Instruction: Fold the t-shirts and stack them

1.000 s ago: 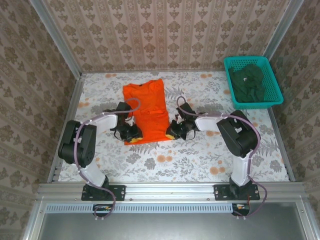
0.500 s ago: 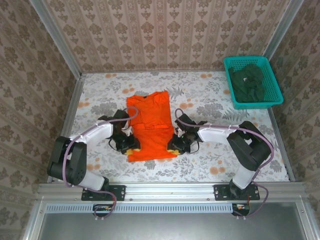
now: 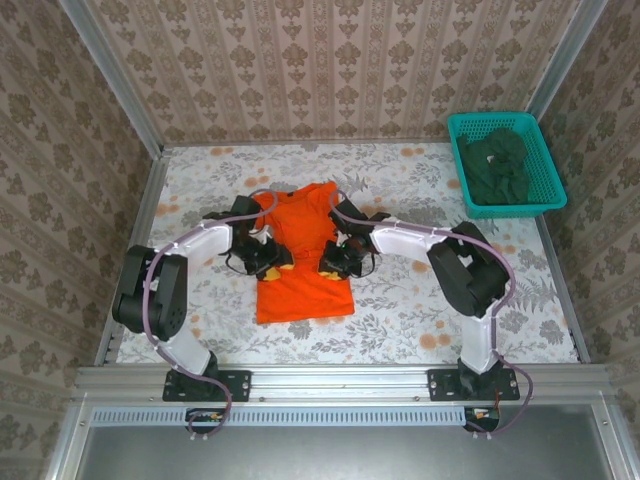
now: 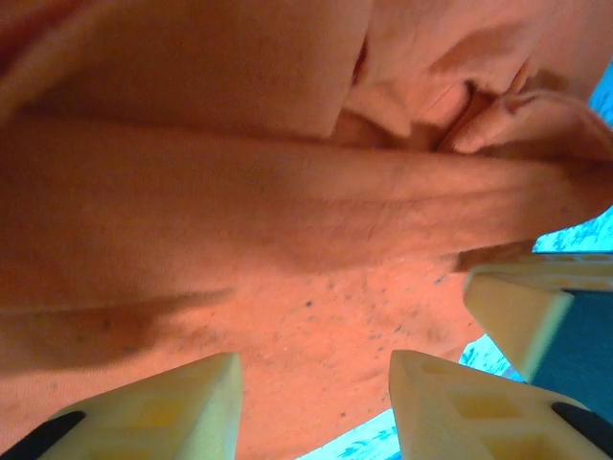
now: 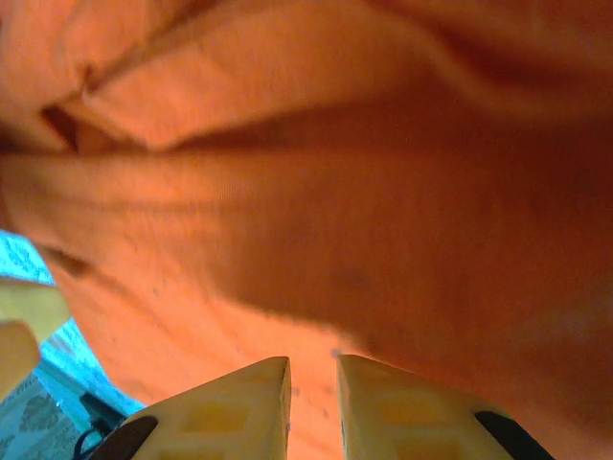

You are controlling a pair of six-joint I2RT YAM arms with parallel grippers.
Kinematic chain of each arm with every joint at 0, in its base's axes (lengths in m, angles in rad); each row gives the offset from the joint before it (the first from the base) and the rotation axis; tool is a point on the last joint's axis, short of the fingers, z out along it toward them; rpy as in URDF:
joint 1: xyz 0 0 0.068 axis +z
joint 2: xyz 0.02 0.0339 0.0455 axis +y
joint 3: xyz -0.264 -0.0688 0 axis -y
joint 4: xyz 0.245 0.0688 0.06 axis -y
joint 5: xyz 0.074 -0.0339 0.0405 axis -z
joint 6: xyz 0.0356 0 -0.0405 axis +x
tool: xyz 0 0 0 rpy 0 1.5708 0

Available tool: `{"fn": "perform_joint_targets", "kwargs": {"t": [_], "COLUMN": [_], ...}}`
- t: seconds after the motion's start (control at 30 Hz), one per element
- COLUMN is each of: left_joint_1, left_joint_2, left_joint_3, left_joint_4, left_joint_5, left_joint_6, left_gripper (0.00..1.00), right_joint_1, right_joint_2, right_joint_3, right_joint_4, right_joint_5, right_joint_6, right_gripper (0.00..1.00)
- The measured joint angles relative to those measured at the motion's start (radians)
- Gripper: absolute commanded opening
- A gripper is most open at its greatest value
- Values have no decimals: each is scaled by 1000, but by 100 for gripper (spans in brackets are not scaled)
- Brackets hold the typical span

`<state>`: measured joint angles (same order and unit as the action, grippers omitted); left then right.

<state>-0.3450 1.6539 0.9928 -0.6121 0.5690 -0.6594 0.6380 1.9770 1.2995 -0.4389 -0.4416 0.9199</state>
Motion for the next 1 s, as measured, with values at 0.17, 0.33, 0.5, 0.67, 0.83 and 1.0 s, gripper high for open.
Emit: {"fn": "perform_joint_targets", "kwargs": {"t": [0.17, 0.33, 0.5, 0.67, 0.83, 1.0], "left_joint_1": [8, 19, 19, -1, -24, 3], "left_joint_2": [0, -8, -38, -37, 19, 35], "left_joint_3": [17, 29, 30, 53, 118, 135], "left_joint_4": [23, 26, 27, 12, 8, -46], "left_joint_5": [-1, -8, -7, 2, -8, -53], "left_joint_6": [-13, -13, 10, 53, 62, 70], "left_gripper": [52, 53, 54, 50, 46, 54], "right_joint_1": [-12, -32, -60, -86, -109, -124], "right_joint_2": [84, 122, 148, 197, 214, 109], "right_joint_3": [103, 202, 277, 340, 353, 241], "right_joint_4": [-40, -84, -118, -129, -146, -116], "right_joint_5": [15, 24, 31, 36, 35, 35], "right_joint_6": [0, -1, -2, -1, -10, -68], "right_gripper": [23, 25, 27, 28, 30, 46]}}
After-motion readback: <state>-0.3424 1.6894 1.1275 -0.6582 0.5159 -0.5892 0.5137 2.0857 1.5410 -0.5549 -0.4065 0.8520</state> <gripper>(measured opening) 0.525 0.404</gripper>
